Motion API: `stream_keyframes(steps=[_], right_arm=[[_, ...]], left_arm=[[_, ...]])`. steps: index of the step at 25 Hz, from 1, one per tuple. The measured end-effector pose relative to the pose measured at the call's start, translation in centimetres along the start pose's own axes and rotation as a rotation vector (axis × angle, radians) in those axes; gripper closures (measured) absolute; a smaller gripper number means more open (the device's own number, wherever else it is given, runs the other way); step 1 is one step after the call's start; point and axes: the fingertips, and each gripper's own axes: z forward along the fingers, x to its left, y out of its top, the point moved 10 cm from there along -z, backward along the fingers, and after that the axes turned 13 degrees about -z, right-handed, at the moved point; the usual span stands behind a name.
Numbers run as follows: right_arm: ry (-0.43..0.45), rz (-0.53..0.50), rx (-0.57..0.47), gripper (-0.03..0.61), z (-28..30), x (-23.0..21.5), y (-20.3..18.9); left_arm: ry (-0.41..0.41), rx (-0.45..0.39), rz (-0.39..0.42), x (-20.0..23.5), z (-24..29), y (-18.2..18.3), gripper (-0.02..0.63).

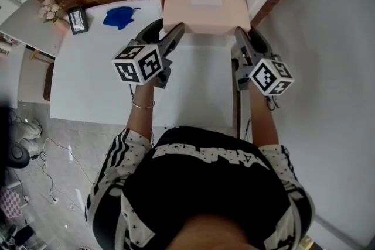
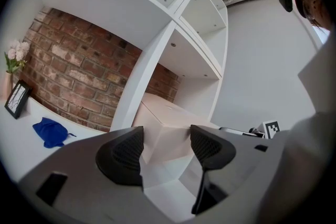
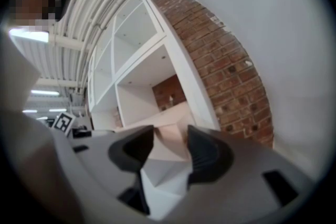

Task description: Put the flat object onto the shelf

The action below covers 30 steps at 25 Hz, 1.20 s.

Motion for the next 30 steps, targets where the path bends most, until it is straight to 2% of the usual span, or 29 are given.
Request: stream_keyframes(steps=[30], right_arm=[[-0.064,-0.003,0.001,0.36,2.3,-0.6,0.0]], left_arm=[[0.057,-0.026,0.009,0.6,2.1,0.8,0.311]])
